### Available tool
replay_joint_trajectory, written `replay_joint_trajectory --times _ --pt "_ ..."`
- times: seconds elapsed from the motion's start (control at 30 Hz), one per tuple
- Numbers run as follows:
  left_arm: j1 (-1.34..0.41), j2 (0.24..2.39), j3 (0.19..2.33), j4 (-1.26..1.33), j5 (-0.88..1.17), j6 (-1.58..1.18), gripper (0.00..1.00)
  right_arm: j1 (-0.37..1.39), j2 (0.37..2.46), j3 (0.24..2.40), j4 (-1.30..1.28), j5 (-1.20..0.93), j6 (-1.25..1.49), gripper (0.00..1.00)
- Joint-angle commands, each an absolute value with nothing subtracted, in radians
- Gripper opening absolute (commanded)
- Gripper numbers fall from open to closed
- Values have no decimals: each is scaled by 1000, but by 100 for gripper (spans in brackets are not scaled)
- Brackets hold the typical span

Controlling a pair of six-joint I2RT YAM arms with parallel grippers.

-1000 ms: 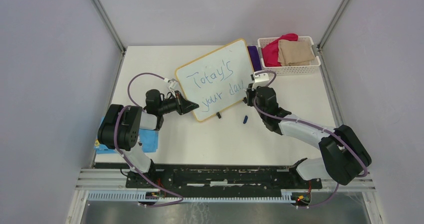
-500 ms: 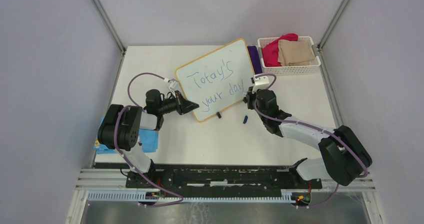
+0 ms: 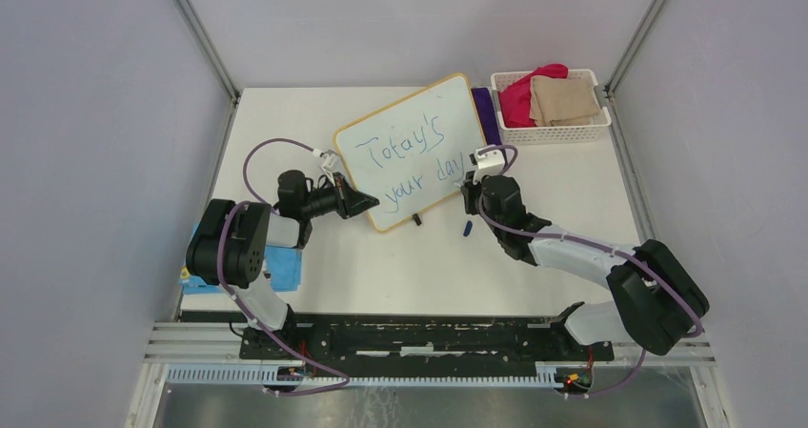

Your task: Write a sentence on the whiteboard

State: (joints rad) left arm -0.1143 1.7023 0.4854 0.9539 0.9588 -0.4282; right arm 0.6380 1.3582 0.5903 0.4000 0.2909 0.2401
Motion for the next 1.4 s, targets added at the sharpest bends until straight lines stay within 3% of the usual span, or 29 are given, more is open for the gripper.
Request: replay_joint_trajectory --times 0.0,0.37,0.8,1.07,1.23,1.37 --pt "-123 1713 484 822 898 -364 2 666 1357 599 430 260 268 0" --pt "-124 1716 491 810 899 -359 2 694 1322 627 401 244 278 0" --pt "-124 1723 500 797 899 -355 2 679 845 446 377 509 236 0" --pt "-124 1723 502 793 897 -352 2 582 919 393 496 375 432 0" --pt "-124 1725 505 789 898 -352 2 555 947 276 789 385 546 0" --pt "-124 1725 505 786 897 -352 2 519 992 315 791 355 569 0"
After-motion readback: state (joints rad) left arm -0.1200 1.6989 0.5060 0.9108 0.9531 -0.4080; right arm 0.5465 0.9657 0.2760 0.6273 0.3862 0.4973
